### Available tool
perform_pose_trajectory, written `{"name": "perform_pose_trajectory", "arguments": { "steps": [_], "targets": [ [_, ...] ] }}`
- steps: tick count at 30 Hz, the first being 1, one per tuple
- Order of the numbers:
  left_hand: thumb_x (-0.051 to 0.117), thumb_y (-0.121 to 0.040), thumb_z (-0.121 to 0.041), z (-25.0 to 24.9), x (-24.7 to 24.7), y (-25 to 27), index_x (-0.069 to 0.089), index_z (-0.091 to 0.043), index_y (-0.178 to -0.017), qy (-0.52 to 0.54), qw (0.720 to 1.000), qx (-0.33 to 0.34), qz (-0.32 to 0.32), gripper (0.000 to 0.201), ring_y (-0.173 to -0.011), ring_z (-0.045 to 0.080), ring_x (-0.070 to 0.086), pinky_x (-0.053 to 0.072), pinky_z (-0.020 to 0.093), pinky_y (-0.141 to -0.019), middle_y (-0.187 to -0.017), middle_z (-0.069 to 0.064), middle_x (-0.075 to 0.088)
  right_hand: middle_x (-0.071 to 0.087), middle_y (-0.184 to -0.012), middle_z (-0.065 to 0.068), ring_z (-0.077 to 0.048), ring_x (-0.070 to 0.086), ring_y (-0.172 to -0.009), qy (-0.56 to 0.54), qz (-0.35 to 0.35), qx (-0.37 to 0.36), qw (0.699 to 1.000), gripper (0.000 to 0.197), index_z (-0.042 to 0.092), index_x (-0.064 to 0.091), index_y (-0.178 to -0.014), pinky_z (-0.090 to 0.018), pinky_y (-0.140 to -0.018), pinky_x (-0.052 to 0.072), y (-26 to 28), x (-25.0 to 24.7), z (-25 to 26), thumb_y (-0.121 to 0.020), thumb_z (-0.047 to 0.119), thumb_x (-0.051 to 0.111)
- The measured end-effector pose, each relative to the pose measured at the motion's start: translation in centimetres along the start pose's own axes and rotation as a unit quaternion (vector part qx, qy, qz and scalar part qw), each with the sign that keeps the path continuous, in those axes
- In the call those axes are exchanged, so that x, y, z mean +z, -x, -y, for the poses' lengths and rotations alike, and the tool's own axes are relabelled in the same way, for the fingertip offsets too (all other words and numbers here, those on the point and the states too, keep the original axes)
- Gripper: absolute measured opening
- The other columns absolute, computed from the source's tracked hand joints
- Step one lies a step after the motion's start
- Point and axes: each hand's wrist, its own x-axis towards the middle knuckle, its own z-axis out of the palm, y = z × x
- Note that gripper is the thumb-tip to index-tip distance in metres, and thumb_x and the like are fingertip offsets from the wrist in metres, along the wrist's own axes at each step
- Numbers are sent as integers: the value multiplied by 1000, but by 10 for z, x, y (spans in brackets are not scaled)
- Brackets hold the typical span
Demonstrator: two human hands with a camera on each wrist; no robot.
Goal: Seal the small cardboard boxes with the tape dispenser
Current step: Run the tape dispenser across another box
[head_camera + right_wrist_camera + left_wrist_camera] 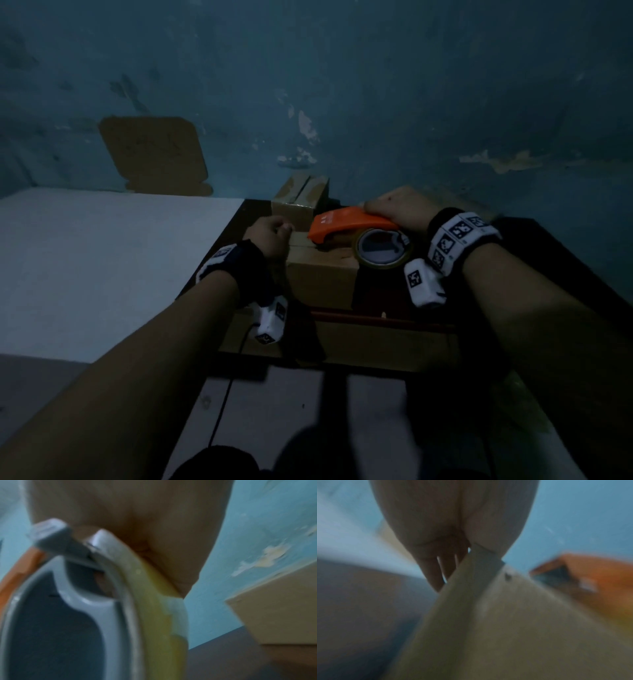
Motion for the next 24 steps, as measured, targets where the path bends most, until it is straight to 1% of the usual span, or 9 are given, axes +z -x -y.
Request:
{"name": "perform_pose_trajectory", "arguments": {
  "steps": [2, 5, 7, 10, 12, 14, 16, 21, 24],
  "targets": [
    [52, -95, -14, -6, -11, 0, 65, -18, -108, -97, 995, 0, -16, 18, -94, 23, 60, 45, 30, -76, -106, 5, 64, 55, -73, -26, -23, 52, -66, 3, 11, -4, 1000, 51, -9, 65, -80, -25, -59, 39, -4, 6, 6, -86, 41, 67],
    [59, -87, -7, -22, -11, -1, 68, -19, -107, -128, 992, 8, -1, 24, -87, 21, 60, 45, 31, -74, -101, 2, 64, 48, -64, -14, -22, 48, -59, 4, 22, 1, 1000, 40, 5, 61, -72, -27, -59, 36, -5, 11, 13, -86, 42, 67],
    [50, -94, -12, -30, -3, -3, 67, -18, -99, -76, 997, -12, -16, 19, -78, 18, 56, 42, 29, -70, -91, 1, 61, 51, -69, -16, -24, 50, -65, -1, 21, 4, 1000, 47, -4, 67, -79, -29, -63, 37, -7, 10, 11, -85, 43, 67],
    [42, -98, -16, -30, 7, -5, 60, -20, -86, -26, 998, -46, -33, 22, -69, 15, 52, 39, 27, -66, -79, -2, 55, 58, -82, -33, -25, 52, -70, -1, 24, 4, 1000, 61, -15, 65, -96, -29, -64, 38, -7, 10, 5, -86, 45, 65],
    [40, -101, -21, -28, 9, -6, 56, -21, -83, -26, 999, -38, -20, 24, -66, 12, 51, 38, 28, -65, -75, -3, 53, 55, -76, -27, -25, 51, -68, 3, 28, 4, 1000, 55, -9, 67, -88, -29, -64, 38, -8, 10, 6, -85, 46, 65],
    [36, -103, -30, -24, 8, -5, 58, -18, -86, -22, 999, -28, -2, 30, -75, 21, 57, 40, 30, -71, -82, 5, 59, 49, -71, -15, -24, 49, -65, 16, 36, 10, 999, 48, 2, 62, -70, -30, -63, 37, -11, 9, 9, -85, 48, 65],
    [35, -103, -37, -20, 9, -6, 61, -17, -94, -24, 999, -24, 15, 34, -82, 26, 59, 43, 31, -75, -89, 9, 62, 49, -70, -13, -24, 49, -64, 42, 51, 21, 998, 44, 14, 56, -64, -31, -64, 38, -12, 8, 14, -84, 53, 63],
    [41, -101, -37, -19, 10, -6, 61, -19, -98, -77, 995, -36, 50, 27, -67, 15, 55, 40, 30, -68, -80, 4, 59, 58, -72, -12, -24, 59, -68, 78, 55, 20, 995, 51, 14, 58, -66, -30, -69, 43, -16, 9, 16, -85, 61, 55],
    [48, -99, -28, -22, 10, -7, 63, -15, -111, -133, 988, -34, 65, 23, -70, 17, 56, 41, 31, -71, -91, 7, 62, 53, -70, -14, -26, 55, -65, 69, 39, 6, 997, 50, 14, 54, -63, -30, -65, 40, -15, 11, 13, -87, 58, 56]
  ]
}}
